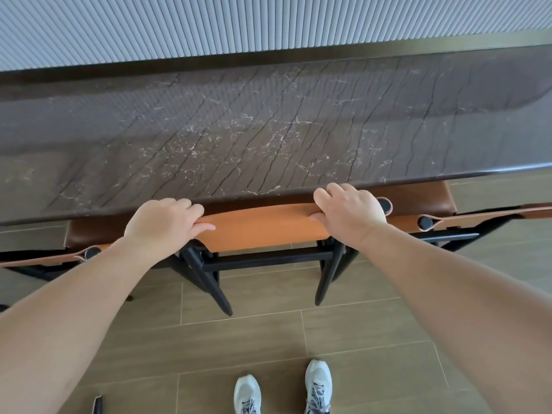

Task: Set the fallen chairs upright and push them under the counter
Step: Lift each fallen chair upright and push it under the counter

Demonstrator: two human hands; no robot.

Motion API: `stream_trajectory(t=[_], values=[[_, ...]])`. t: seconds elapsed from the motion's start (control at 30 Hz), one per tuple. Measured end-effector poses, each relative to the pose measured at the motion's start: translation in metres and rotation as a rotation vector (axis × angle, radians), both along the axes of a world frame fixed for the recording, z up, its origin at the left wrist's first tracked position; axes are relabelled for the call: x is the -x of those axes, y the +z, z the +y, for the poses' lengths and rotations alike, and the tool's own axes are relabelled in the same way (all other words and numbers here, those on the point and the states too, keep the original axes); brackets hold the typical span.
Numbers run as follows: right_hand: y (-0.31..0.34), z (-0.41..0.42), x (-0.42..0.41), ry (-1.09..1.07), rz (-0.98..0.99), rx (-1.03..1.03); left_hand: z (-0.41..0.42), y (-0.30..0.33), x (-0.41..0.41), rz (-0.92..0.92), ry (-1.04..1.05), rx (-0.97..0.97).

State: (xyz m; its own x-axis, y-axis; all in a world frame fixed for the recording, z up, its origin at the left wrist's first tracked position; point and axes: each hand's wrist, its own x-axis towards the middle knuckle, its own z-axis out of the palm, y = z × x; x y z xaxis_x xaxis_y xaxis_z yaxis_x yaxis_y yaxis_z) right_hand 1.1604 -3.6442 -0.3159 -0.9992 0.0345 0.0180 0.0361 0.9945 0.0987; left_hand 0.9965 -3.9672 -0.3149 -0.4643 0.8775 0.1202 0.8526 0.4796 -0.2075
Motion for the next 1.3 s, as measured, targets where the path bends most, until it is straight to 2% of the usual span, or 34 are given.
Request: stream_trajectory(t=[0.23, 0.4, 0.53, 0.93, 1.3], values=[[-0.003, -0.006, 0.011, -0.008, 0.0, 0.004, -0.007, -0.005, 0.021, 0.075, -0.043, 0.006], [-0.003, -0.009, 0.018, 0.025, 0.04, -0.013, -0.008, -0.002, 0.029, 0.057, -0.033, -0.006], [-0.006, -0.012, 0.013, 0.055, 0.058, -0.069, -0.011, -0.008, 0.018, 0.035, 0.002, -0.012], [-0.019, 0.032, -0.003, 0.065, 0.082, 0.013, 0.025, -0.019, -0.034, 0.028, 0.043, 0.025], [-0.02, 0.002, 0.012, 0.118, 0.148, 0.024, 0.003, -0.015, 0.009, 0.017, 0.006, 0.038]])
